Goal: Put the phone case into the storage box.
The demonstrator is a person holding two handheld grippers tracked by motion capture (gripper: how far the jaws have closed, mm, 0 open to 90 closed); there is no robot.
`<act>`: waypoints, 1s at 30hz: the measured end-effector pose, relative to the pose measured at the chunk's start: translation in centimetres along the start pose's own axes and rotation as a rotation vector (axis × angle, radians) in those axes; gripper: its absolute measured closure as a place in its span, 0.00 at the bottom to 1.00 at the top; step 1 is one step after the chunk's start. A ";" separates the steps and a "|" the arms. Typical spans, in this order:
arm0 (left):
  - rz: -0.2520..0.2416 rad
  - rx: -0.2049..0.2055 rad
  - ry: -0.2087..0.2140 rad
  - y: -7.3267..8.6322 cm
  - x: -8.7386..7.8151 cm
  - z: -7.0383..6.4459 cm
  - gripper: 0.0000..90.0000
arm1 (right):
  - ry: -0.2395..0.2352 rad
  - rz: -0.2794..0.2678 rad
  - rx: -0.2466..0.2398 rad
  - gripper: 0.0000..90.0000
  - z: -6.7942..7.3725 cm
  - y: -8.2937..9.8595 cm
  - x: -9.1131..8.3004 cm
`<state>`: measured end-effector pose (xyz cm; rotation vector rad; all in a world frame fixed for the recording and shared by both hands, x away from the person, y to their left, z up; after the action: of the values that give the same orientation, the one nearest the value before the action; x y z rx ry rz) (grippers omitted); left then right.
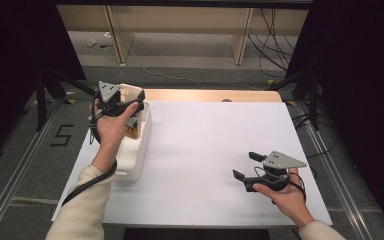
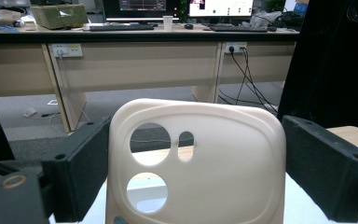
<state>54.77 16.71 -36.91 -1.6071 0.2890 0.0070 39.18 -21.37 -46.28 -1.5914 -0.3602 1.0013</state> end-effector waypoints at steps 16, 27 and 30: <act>0.014 -0.009 0.000 0.5 0.4 0.2 0.12 | 0.000 0.000 -0.002 0.17 0.0 0.0 0.0; 0.030 -0.012 -0.007 1.0 0.8 0.6 0.12 | -0.001 0.001 0.002 0.17 0.0 0.0 0.0; 0.032 -0.013 -0.007 1.0 0.9 0.6 0.12 | -0.001 0.002 0.002 0.17 0.1 0.0 0.0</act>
<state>55.56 17.14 -38.14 -1.6150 0.3102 0.0394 39.15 -21.32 -46.31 -1.5902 -0.3585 1.0033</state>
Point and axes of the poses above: each handheld gripper's, and its own axes: x roughly forward along the jaws, y roughly out of its underside, z roughly to its left, the point moved 7 cm from there along x, roughly forward along the jaws, and after that the axes turned 3 degrees about -y, right-handed, at the moved point
